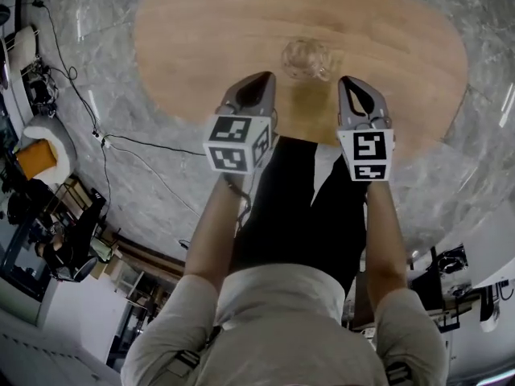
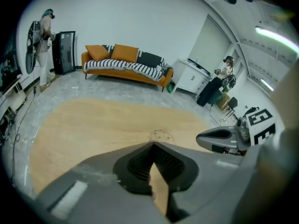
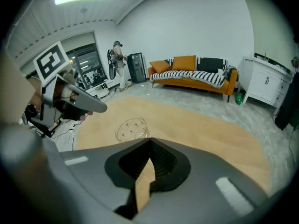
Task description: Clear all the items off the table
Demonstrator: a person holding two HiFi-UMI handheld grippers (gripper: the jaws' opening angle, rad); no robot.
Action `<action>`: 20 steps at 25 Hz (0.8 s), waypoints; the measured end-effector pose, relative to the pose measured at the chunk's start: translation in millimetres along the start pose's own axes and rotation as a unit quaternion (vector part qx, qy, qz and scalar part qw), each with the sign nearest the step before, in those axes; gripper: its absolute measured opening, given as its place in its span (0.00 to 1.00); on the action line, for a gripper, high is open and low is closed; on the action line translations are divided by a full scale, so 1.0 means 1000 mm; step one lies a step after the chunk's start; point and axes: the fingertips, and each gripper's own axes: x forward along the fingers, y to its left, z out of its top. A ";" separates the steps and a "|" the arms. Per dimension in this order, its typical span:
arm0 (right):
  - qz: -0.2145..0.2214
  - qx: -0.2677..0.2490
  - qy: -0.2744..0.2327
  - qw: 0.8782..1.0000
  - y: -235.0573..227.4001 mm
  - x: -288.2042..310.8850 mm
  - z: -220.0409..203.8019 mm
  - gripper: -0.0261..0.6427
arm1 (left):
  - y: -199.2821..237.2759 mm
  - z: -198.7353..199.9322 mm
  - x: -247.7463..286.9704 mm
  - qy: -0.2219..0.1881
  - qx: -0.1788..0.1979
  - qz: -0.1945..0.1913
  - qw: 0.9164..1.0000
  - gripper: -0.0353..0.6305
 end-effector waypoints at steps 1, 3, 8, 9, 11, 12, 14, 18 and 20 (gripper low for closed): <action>-0.001 -0.001 0.008 1.000 0.001 0.004 -0.005 0.05 | 0.002 0.001 0.005 0.006 0.005 -0.002 1.000 0.08; -0.002 -0.010 0.023 1.000 0.005 0.010 -0.012 0.05 | 0.006 0.001 0.014 0.025 0.018 -0.013 0.999 0.08; 0.002 -0.065 0.062 0.996 0.024 0.021 -0.029 0.05 | 0.015 -0.004 0.027 0.086 0.044 -0.038 0.995 0.08; 0.005 -0.077 0.070 0.995 0.027 0.023 -0.033 0.06 | 0.017 -0.003 0.028 0.090 0.047 -0.040 0.994 0.08; 0.011 -0.098 0.084 0.992 0.031 0.029 -0.038 0.19 | 0.020 0.001 0.030 0.093 0.052 -0.043 0.993 0.08; 0.011 -0.105 0.089 0.990 0.032 0.032 -0.039 0.20 | 0.021 0.002 0.031 0.094 0.056 -0.045 0.993 0.08; 0.009 -0.114 0.095 0.989 0.033 0.035 -0.040 0.21 | 0.021 0.003 0.032 0.096 0.061 -0.047 0.992 0.08; 0.003 -0.134 0.104 0.985 0.029 0.050 -0.043 0.22 | 0.021 -0.001 0.038 0.102 0.064 -0.049 0.992 0.08; 0.000 -0.150 0.113 0.982 0.029 0.057 -0.047 0.23 | 0.023 -0.004 0.040 0.101 0.066 -0.050 0.991 0.08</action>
